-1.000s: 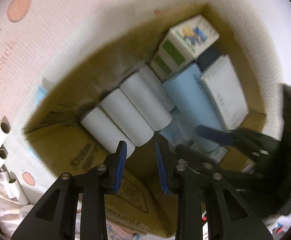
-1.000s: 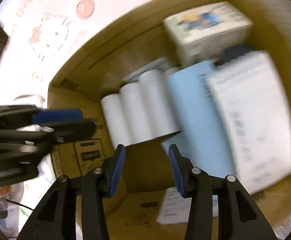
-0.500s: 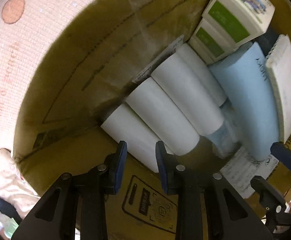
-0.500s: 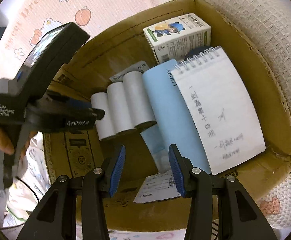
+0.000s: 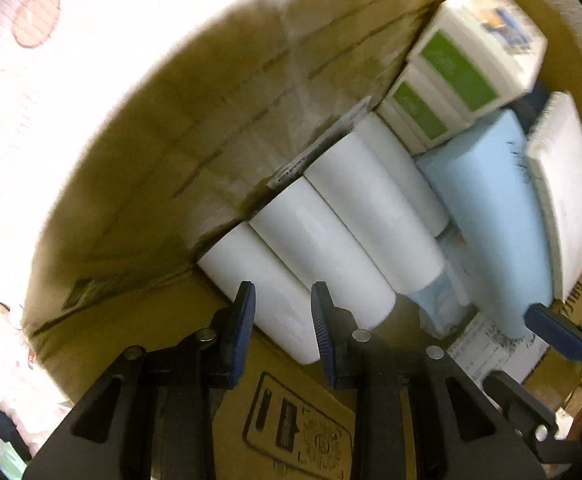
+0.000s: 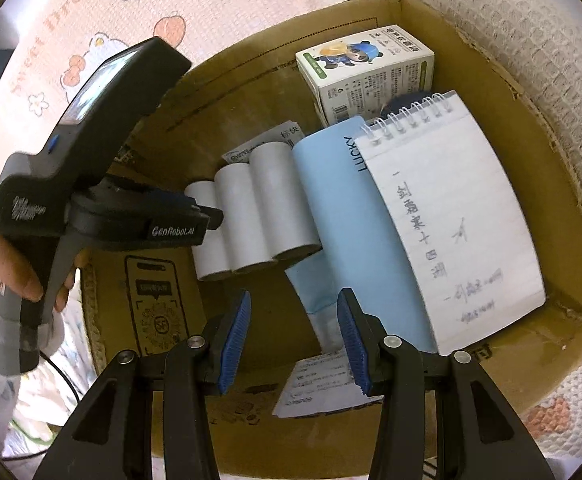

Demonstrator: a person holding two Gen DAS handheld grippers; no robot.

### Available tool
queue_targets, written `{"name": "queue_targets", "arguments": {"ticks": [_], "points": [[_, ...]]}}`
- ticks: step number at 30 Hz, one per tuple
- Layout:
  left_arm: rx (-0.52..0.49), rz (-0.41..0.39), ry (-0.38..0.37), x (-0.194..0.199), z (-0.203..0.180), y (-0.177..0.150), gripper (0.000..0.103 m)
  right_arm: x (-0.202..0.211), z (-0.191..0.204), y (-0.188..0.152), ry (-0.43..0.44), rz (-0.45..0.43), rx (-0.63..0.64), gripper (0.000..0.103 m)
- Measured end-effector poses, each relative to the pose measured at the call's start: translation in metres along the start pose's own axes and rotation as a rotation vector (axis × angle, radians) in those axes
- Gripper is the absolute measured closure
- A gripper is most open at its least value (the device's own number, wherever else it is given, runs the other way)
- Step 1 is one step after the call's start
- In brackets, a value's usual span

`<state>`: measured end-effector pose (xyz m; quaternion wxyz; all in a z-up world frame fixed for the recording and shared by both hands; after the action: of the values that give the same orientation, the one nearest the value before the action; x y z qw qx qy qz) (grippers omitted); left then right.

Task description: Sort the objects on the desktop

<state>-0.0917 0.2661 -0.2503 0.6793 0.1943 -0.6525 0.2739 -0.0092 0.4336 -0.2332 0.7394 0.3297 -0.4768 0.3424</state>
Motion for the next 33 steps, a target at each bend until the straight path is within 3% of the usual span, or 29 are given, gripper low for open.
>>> {"name": "queue_targets", "arguments": {"ticks": [4, 6, 8, 14, 19, 23, 26, 31, 33], "points": [[-0.01, -0.124, -0.035, 0.043, -0.002, -0.017, 0.069, 0.0, 0.007, -0.001, 0.011, -0.001, 0.002, 0.061], [0.003, -0.181, -0.069, 0.061, -0.001, -0.027, 0.055, 0.001, 0.012, -0.004, 0.009, -0.002, 0.009, 0.061], [0.029, -0.273, -0.119, 0.083, 0.003, -0.04, 0.047, 0.002, 0.017, -0.006, 0.005, -0.005, 0.015, 0.061], [-0.011, -0.523, -0.123, 0.121, 0.008, -0.043, 0.047, 0.006, 0.036, -0.013, -0.003, -0.004, 0.041, 0.061], [-0.083, -0.77, -0.069, 0.135, 0.029, -0.081, 0.051, 0.01, 0.056, -0.02, -0.008, -0.014, 0.057, 0.061], [-0.095, -0.808, -0.047, 0.116, 0.031, -0.115, 0.073, 0.014, 0.081, -0.023, 0.007, -0.037, 0.086, 0.061], [-0.006, -0.793, -0.109, 0.093, 0.044, -0.14, 0.088, 0.015, 0.101, -0.026, 0.006, -0.052, 0.115, 0.061], [0.221, -0.774, -0.183, 0.061, 0.092, -0.18, 0.094, 0.011, 0.134, -0.031, 0.028, -0.037, 0.157, 0.061], [0.283, -0.787, -0.172, 0.055, 0.11, -0.194, 0.094, 0.01, 0.146, -0.032, 0.023, -0.038, 0.181, 0.061]]}}
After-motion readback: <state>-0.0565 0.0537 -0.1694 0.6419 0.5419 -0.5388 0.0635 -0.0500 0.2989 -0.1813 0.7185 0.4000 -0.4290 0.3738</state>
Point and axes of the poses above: each gripper's, at about its wrist camera, not at the fingertips, and x roughly against the way its jaws point, z to its left, y to its top, the point moved 7 cm from there along -x, roughly the way its jaws point, and after that the axes turned 9 degrees about -x, right-handed, at the moved point
